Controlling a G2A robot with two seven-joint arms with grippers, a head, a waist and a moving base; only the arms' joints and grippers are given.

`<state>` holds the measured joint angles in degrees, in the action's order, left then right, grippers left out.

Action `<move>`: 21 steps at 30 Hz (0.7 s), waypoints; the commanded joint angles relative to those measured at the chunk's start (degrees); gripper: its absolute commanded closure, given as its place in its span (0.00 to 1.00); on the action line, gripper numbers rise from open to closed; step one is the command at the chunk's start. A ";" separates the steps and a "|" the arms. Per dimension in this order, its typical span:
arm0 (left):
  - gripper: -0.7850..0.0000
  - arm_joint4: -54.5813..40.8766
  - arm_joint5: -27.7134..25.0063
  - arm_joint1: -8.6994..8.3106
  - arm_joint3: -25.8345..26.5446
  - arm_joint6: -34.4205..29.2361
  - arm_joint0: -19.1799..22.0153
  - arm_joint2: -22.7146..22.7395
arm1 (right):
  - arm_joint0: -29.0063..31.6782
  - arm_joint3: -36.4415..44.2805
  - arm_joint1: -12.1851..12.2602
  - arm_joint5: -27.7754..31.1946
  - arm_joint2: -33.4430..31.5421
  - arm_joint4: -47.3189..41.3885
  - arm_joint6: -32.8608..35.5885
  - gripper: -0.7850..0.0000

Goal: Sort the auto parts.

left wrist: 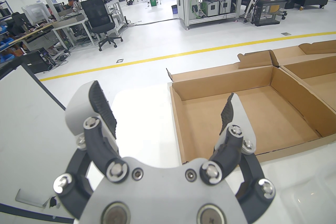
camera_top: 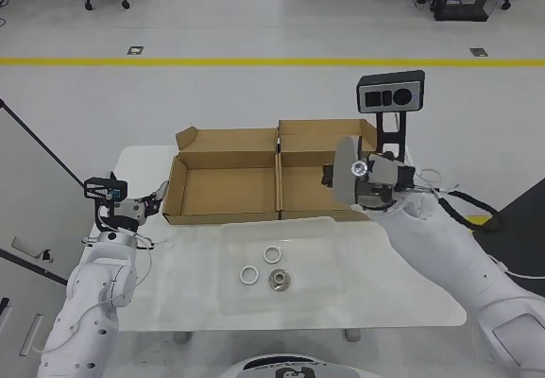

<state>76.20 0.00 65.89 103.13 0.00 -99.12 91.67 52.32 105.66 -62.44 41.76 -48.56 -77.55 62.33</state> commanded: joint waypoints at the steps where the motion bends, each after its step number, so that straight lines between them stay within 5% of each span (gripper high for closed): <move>1: 0.00 0.00 0.00 0.00 0.00 0.00 0.00 0.00 | 0.31 0.60 -0.53 -0.34 -0.37 -2.67 0.54 1.00; 11: 0.00 0.00 0.00 0.00 0.00 0.00 0.00 0.00 | 2.91 1.03 -3.78 -3.74 -3.99 -7.48 3.95 1.00; 21: 0.00 0.00 0.00 0.00 0.00 0.00 0.00 0.00 | 3.19 -2.21 -4.75 -8.05 -7.52 4.79 4.30 1.00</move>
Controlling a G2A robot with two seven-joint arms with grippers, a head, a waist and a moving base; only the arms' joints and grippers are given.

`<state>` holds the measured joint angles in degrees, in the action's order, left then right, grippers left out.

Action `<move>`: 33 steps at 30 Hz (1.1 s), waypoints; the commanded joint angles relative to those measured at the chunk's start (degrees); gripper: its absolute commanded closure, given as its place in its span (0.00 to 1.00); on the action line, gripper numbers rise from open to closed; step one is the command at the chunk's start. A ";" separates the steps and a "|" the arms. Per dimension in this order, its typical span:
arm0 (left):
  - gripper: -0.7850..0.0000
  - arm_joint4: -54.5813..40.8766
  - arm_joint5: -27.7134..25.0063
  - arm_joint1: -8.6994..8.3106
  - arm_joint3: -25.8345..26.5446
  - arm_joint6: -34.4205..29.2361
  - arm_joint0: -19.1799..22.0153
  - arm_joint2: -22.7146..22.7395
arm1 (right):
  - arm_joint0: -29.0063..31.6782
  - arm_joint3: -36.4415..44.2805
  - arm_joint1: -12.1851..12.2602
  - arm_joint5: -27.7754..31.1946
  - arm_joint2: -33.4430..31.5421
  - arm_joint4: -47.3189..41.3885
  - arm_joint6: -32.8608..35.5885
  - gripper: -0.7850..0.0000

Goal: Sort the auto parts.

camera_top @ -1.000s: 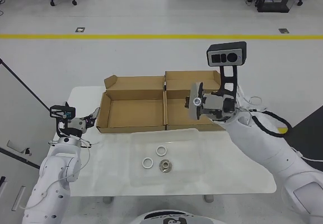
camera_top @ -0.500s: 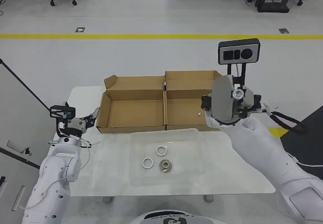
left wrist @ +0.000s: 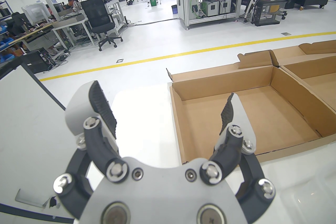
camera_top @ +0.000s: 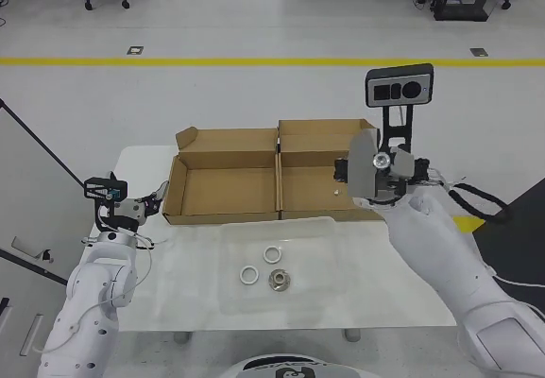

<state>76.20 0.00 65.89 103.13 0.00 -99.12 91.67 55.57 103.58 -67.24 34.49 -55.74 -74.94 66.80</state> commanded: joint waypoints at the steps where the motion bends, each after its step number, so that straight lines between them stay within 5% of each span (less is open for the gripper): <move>1: 0.00 0.00 0.00 0.00 0.00 0.00 0.00 0.00 | -0.07 -0.02 0.07 -1.58 -0.69 3.90 -0.53 1.00; 8: 0.00 0.00 0.00 0.00 0.00 0.00 0.00 0.00 | 0.94 1.67 -0.06 -4.20 -2.21 10.64 -2.50 1.00; 23: 0.00 0.00 0.00 0.00 0.00 0.00 0.00 0.00 | 5.28 2.84 -2.67 1.54 -2.58 -4.10 -1.30 1.00; 33: 0.00 0.00 0.00 0.00 0.00 0.00 0.00 0.00 | 4.87 1.68 -2.71 -2.98 -5.77 10.29 -3.26 1.00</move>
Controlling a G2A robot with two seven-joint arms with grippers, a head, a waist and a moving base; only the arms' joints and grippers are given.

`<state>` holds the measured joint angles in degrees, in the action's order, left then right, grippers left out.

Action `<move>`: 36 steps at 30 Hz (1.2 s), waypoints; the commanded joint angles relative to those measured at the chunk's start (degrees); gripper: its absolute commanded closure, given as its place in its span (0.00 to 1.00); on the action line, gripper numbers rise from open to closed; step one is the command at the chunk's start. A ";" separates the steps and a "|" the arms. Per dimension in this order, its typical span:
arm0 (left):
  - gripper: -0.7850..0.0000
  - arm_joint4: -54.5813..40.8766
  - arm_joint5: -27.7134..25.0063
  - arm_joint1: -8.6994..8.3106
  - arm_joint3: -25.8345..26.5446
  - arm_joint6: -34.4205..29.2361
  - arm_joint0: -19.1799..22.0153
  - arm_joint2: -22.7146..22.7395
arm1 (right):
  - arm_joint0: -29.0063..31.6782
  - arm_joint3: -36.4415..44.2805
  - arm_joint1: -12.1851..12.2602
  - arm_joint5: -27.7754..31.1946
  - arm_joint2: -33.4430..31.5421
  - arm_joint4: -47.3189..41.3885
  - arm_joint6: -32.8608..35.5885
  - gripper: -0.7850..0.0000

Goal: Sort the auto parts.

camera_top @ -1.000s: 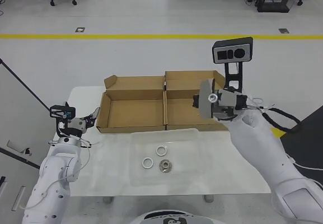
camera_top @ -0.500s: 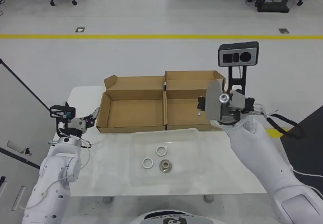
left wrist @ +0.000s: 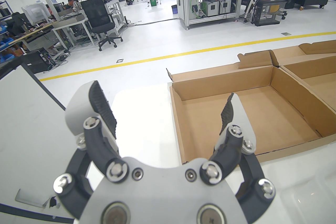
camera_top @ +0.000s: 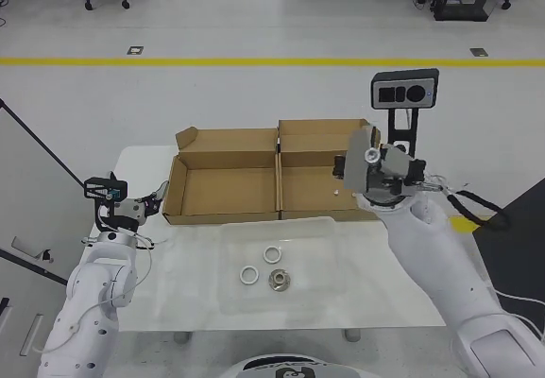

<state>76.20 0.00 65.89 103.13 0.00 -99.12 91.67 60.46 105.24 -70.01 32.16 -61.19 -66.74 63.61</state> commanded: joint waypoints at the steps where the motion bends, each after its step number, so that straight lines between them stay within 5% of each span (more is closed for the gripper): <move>1: 0.00 0.00 0.00 0.00 0.00 0.00 0.00 0.00 | 0.00 0.16 0.11 -1.33 -0.62 3.67 -0.25 1.00; 7: 0.00 0.00 0.00 0.00 0.00 0.00 0.00 0.00 | 0.35 1.09 0.16 -4.32 -1.29 8.81 -0.25 1.00; 21: 0.00 0.00 0.00 0.00 0.00 0.00 0.00 0.00 | 3.50 1.91 -1.47 -1.35 -1.00 -5.29 1.89 1.00; 36: 0.00 0.00 0.00 0.00 0.00 0.00 0.00 0.00 | 3.47 1.88 -1.50 -1.37 -1.03 -5.41 2.06 1.00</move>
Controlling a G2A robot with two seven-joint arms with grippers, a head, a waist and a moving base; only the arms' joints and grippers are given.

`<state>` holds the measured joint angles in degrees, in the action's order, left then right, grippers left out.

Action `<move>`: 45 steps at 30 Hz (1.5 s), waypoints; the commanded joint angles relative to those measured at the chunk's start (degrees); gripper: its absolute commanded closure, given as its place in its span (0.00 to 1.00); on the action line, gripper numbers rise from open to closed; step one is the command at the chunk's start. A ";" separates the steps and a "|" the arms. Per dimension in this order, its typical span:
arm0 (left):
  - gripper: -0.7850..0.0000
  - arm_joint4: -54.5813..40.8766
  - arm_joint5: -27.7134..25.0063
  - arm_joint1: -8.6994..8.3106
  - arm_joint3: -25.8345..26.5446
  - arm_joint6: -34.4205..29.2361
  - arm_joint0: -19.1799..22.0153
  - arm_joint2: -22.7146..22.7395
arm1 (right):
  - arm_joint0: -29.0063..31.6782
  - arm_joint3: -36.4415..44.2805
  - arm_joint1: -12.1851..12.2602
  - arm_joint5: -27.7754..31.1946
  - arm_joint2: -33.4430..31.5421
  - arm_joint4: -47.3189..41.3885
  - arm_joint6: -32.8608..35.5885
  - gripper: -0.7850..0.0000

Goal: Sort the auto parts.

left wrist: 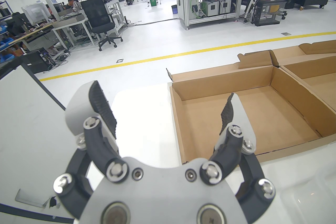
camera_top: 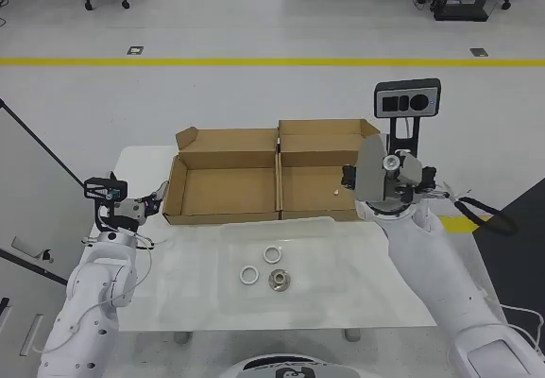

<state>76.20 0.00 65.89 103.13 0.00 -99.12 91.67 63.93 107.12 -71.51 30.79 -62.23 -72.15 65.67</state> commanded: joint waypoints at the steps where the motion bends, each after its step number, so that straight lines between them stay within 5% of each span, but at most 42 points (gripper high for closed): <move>1: 0.00 0.00 0.00 0.00 0.00 0.00 0.00 0.00 | 0.00 0.00 0.00 0.00 0.00 0.00 0.00 1.00; 14: 0.00 0.00 0.00 0.00 0.00 0.00 0.00 0.00 | 0.16 -0.70 0.22 -1.30 -1.53 3.25 -1.19 1.00; 24: 0.00 0.00 0.00 0.00 0.00 0.00 0.00 0.00 | 3.27 -2.69 3.86 -16.77 -18.09 25.59 3.64 1.00; 31: 0.00 0.00 0.00 0.00 0.00 0.00 0.00 0.00 | -0.33 -3.69 6.85 -25.96 -26.80 48.93 12.06 1.00; 36: 0.00 0.00 0.00 0.00 0.00 0.00 0.00 0.00 | -7.47 -6.16 8.02 -26.79 -24.37 62.32 17.42 1.00; 45: 0.00 0.00 0.00 0.00 0.00 0.00 0.00 0.00 | -21.07 -16.00 8.26 -20.31 -9.88 86.29 22.01 1.00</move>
<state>76.20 0.00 65.89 103.13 0.00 -99.12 91.67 43.98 92.55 -63.19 9.85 -73.87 11.38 87.72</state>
